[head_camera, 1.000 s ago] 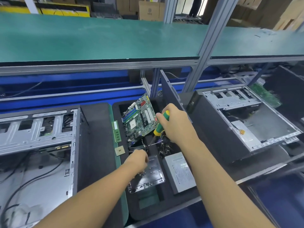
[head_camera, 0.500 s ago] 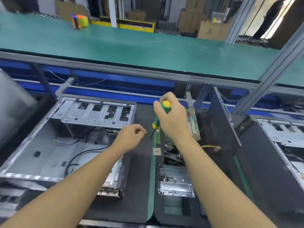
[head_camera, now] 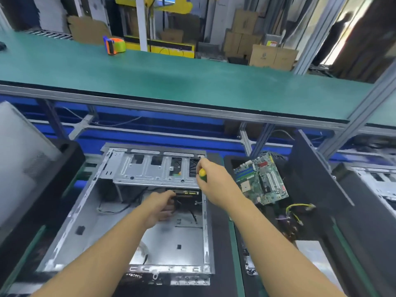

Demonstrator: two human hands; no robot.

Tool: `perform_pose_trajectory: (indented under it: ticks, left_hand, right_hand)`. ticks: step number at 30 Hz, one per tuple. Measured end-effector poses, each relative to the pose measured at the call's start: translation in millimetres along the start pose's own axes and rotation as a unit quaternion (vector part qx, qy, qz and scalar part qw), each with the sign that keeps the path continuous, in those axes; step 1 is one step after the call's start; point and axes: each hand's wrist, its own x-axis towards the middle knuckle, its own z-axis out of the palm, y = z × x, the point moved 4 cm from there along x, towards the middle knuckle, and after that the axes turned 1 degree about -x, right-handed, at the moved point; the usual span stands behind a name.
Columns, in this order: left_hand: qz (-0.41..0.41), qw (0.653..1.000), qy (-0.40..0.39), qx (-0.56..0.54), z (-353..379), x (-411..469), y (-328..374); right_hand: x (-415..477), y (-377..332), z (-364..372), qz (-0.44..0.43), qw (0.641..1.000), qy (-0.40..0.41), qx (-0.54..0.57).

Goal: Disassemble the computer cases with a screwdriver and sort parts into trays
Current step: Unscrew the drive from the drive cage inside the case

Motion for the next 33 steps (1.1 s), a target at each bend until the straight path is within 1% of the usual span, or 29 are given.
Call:
perform_pose_trajectory:
  ticks: [2, 4, 6, 10, 12, 15, 18, 20, 23, 25, 27, 30, 33]
  left_hand:
    - [-0.018, 0.997, -0.024, -0.072, 1, 11, -4]
    - [-0.024, 0.993, -0.02, -0.118, 2, 20, -6]
    - [-0.021, 0.987, -0.024, -0.158, 5, 26, -5]
    - [-0.021, 0.971, -0.081, -0.223, 6, 33, 0]
    - [-0.021, 0.967, -0.106, -0.23, 6, 31, 1]
    - [-0.024, 0.97, -0.133, -0.202, 10, 27, 1]
    - [-0.02, 0.973, -0.125, -0.191, 12, 29, 0]
    - [-0.025, 0.974, -0.125, -0.189, 11, 26, -2]
    - [-0.059, 0.982, -0.099, -0.152, 5, 18, -13]
    - [-0.063, 0.983, -0.094, -0.148, -1, 15, -20]
    - [-0.059, 0.976, -0.114, -0.176, -2, 11, -20]
    - [-0.064, 0.966, -0.119, -0.22, 3, 8, -20]
    - [-0.042, 0.969, -0.13, -0.207, 14, 0, -20]
  right_hand:
    - [0, 3, 15, 0.031, 0.999, -0.013, -0.025]
    - [0, 4, 25, 0.036, 0.998, -0.029, -0.05]
    - [-1, 0, 32, 0.016, 0.995, -0.053, -0.082]
    - [-3, -19, 37, -0.051, 0.991, -0.083, -0.095]
    - [-5, -30, 31, -0.092, 0.991, -0.056, -0.08]
    - [-8, -47, 14, -0.133, 0.99, 0.005, -0.044]
    - [-8, -60, 8, -0.154, 0.987, 0.019, -0.039]
    - [-9, -63, 5, -0.152, 0.988, 0.027, -0.013]
    - [-10, -56, 0, -0.121, 0.989, 0.047, 0.065]
    - [-8, -48, -1, -0.096, 0.989, 0.062, 0.095]
    - [-4, -42, 1, -0.078, 0.989, 0.069, 0.106]
    - [-1, -35, 8, -0.071, 0.99, 0.053, 0.106]
    - [-4, -31, 13, -0.084, 0.991, 0.031, 0.102]
